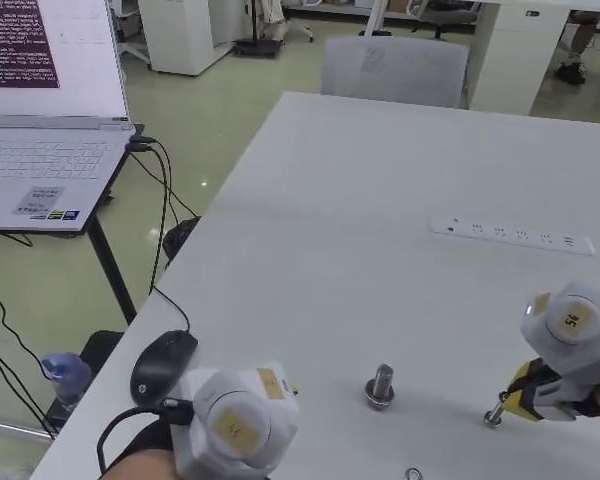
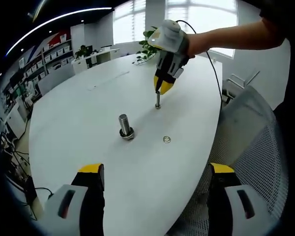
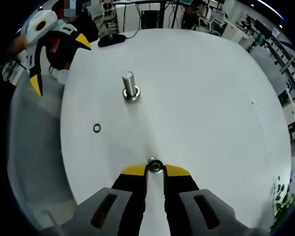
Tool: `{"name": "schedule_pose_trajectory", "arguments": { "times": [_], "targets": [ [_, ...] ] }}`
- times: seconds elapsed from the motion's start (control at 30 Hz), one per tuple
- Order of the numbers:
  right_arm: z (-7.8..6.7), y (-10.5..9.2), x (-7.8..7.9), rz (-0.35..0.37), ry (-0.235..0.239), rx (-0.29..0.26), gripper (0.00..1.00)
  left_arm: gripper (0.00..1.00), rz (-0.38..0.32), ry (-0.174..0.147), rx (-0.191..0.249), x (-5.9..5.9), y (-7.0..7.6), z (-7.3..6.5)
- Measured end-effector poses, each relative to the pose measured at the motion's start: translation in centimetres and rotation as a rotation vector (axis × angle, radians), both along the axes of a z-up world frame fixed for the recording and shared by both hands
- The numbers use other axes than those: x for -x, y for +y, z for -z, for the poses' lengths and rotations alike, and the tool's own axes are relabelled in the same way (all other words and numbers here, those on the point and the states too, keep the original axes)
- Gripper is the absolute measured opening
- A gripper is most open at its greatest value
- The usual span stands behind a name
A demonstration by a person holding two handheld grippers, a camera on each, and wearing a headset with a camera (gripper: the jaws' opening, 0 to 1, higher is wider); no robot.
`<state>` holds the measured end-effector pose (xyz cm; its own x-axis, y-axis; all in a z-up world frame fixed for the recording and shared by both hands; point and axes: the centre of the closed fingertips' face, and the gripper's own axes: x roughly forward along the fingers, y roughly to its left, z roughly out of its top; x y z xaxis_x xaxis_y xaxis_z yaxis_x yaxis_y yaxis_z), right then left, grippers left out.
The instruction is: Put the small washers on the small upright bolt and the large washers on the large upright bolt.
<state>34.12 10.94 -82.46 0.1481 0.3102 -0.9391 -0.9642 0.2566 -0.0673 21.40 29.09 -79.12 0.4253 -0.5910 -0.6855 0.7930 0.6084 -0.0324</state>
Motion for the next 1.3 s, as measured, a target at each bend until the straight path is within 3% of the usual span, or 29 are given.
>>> {"name": "schedule_pose_trajectory", "arguments": {
  "times": [0.73,1.3],
  "targets": [
    [4.2,0.1,0.2,-0.033,0.049,0.060,0.13,0.86,0.001,0.023,-0.006,0.0,0.5,0.5],
    [4.2,0.2,0.1,-0.058,0.049,0.088,0.14,0.84,0.001,0.029,-0.001,-0.2,0.6,0.5]
  ]
}}
